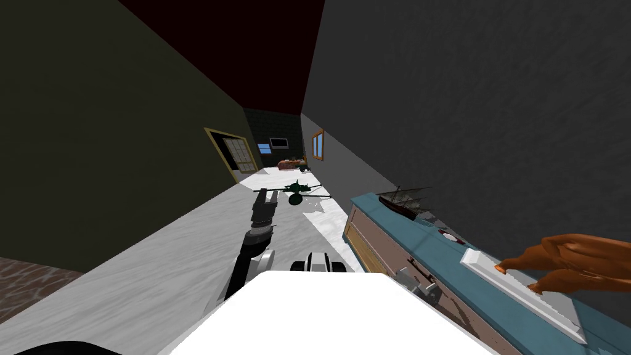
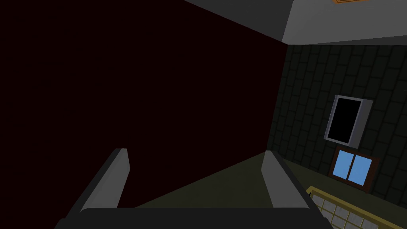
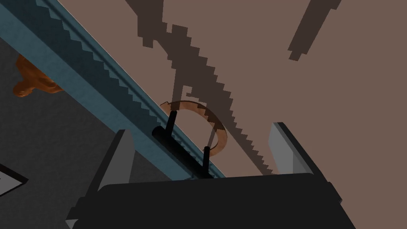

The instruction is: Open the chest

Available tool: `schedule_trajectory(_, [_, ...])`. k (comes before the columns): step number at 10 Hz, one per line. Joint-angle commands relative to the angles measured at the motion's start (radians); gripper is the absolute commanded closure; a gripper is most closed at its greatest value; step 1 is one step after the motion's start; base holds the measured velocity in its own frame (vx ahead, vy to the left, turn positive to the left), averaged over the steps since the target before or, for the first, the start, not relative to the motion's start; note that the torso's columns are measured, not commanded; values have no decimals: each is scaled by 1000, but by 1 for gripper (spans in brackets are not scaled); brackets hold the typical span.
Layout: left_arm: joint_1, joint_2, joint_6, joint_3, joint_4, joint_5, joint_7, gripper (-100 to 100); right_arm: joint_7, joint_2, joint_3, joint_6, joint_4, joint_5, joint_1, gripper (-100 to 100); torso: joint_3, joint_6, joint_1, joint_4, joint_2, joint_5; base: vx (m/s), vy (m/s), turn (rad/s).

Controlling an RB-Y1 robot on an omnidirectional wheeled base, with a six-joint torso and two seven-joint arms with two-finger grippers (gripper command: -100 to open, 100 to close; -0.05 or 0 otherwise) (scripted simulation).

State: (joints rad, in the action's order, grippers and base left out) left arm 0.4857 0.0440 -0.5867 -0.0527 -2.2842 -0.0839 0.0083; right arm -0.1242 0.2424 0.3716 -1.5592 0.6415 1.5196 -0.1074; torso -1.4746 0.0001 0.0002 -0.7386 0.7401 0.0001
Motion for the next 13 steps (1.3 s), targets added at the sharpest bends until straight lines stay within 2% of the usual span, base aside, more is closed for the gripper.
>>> schedule_trajectory(1, [0,0,0,0,0,0,0,0,9,11,-4,12,0,-6,10,-100,-1,0,0,0,-1,0,-16,-5,2])
schedule_trajectory(2, [0,0,0,0,0,0,0,0,36,31,-9,32,28,-16,16,100,-2,0,0,1,-3,0,-21,-7,0])
schedule_trajectory(3, [0,0,0,0,0,0,0,0,7,-6,3,-7,11,4,-9,100,-2,0,-1,1,-3,0,12,-11,-28])
schedule_trajectory(4, [0,0,0,0,0,0,0,0,-1,-16,6,-18,6,10,-16,100,-1,-2,-8,4,-8,-11,37,15,-15])
schedule_trajectory(6, [0,0,0,0,0,0,0,0,19,8,-2,-11,13,3,0,100,-2,-4,-15,4,-10,-13,-23,61,-23])
schedule_trajectory(8, [0,0,0,0,0,0,0,0,35,12,-2,4,22,-2,7,100,2,-3,-7,3,-4,-13,-89,159,-4])
schedule_trajectory(10, [0,0,0,0,0,0,0,0,56,18,-1,24,35,-8,16,100,-1,-4,-9,4,-8,-11,-84,194,-12])
schedule_trajectory(11, [0,0,0,0,0,0,0,0,48,24,-6,4,27,-5,14,100,-1,-5,-9,4,-9,-12,-51,112,-13])
schedule_trajectory(13, [0,0,0,0,0,0,0,0,37,18,23,-24,78,12,-54,100,-4,0,-13,4,-10,-7,50,31,-30])
